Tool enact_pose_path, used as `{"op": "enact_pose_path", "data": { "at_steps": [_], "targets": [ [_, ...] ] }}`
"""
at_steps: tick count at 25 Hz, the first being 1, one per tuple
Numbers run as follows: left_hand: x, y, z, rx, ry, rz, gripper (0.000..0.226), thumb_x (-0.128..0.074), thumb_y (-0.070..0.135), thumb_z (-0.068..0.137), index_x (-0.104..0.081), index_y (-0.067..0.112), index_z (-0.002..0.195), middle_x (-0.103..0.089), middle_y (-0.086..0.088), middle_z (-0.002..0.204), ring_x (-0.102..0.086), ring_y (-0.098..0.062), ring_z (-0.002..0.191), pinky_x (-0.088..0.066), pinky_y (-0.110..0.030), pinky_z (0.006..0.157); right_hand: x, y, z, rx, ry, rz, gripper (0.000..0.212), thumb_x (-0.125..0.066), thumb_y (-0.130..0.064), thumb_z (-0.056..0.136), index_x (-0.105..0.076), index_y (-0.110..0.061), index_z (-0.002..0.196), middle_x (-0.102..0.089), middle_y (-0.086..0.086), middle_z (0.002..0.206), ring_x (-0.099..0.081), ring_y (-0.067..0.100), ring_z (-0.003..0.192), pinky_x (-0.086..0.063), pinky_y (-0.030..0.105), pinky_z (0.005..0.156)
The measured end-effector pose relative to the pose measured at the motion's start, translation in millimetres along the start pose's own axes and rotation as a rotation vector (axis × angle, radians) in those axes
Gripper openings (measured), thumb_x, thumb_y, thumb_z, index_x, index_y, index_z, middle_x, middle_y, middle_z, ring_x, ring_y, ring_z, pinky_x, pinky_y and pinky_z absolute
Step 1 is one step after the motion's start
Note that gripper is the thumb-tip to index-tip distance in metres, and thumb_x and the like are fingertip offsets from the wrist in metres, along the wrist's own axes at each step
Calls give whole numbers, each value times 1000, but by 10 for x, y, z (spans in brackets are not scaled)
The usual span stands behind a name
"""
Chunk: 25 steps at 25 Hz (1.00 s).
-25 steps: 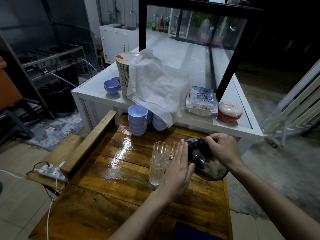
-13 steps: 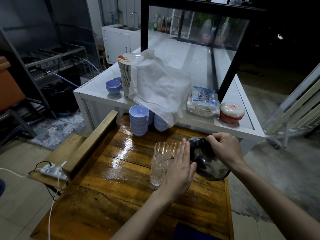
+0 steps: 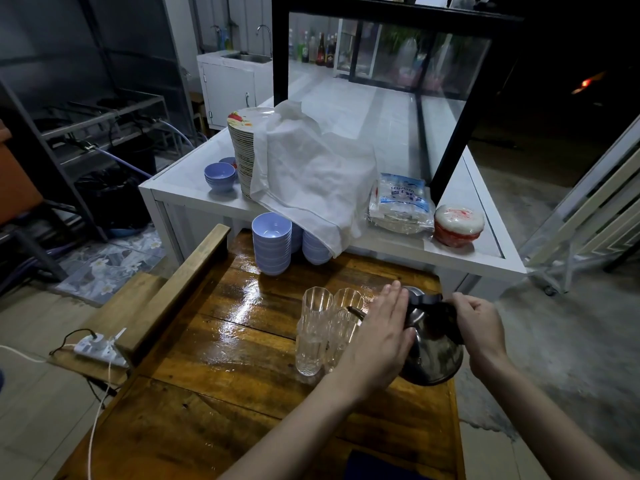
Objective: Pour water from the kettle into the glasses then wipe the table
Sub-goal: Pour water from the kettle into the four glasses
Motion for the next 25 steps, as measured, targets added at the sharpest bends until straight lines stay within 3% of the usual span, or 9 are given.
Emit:
{"op": "enact_pose_path", "data": {
  "at_steps": [6,10,13,16,25],
  "targets": [
    [-122,55,247,-20,-3,-10,58,-27,29,103,-5,8,152,0,-8,162,9,-13,147,14,-23,115,149,170,165,-83,66,50,32,-56,-30,83,-68,-11,60,-64,10,61,-59,27,65,-47,41,60],
    [-180,-47,362,14,-12,-81,59,-28,29,103,-2,10,152,5,-4,161,12,-10,147,10,-23,117,131,4,331,-11,45,-65,33,-57,-25,86,-70,-7,62,-67,15,62,-59,25,61,-50,43,59],
    [-231,-131,403,49,-25,-119,62,-29,32,103,3,12,152,11,0,160,16,-8,145,11,-20,116,84,-118,462,48,20,-175,35,-57,-24,86,-68,1,64,-67,20,65,-55,20,57,-45,36,56],
    [-253,-187,429,80,-30,-158,62,-30,29,103,5,12,152,13,0,159,17,-8,144,10,-21,116,42,-175,568,86,9,-266,37,-57,-26,86,-63,2,61,-61,15,56,-52,19,55,-37,31,54],
    [-244,-277,437,127,-18,-240,63,-31,28,103,5,12,152,12,-3,161,16,-8,145,8,-22,117,-73,-393,629,184,-20,-376,36,-58,-25,88,-67,-9,57,-65,5,56,-59,19,57,-37,27,50]
  ]
}}
Point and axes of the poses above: each hand's wrist, its own z-axis towards the middle knuckle, its own x-axis out of the back of the hand, y = z × x, the point moved 10 cm from there along z, towards the middle knuckle
